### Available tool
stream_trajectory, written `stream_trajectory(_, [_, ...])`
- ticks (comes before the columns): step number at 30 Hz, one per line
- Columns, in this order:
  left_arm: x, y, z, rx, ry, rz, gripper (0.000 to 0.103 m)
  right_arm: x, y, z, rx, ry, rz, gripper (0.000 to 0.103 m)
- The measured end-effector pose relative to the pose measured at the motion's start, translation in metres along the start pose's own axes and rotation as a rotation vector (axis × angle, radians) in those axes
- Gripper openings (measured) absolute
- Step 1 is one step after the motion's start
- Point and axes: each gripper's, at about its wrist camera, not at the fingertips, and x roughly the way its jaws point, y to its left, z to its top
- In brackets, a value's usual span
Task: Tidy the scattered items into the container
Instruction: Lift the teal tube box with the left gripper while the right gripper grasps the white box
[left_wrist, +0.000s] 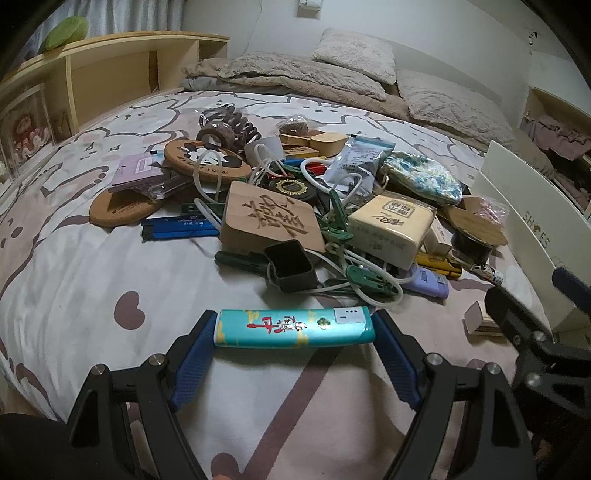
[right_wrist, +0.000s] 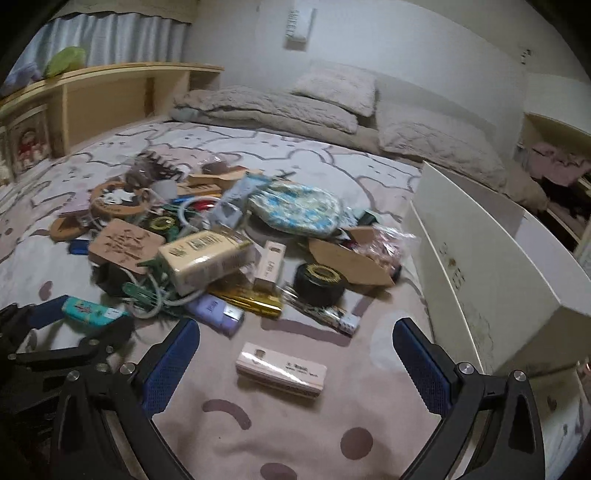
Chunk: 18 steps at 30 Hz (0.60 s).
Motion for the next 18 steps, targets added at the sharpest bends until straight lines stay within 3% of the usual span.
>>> stream_trajectory(9, [0.000,0.002,-0.001,0.003,0.015,0.000,0.083,0.023,-0.006,-0.013,0.059,0.108,0.004,0.103])
stream_trajectory(13, [0.001,0.002,-0.002,0.011,0.023,0.004,0.083,0.037,-0.016,-0.023,0.167,0.186,0.013,0.103])
stream_trajectory(18, [0.002,0.002,-0.003,0.012,0.030,0.006,0.083,0.038,-0.016,-0.029,0.189,0.196,0.013,0.103])
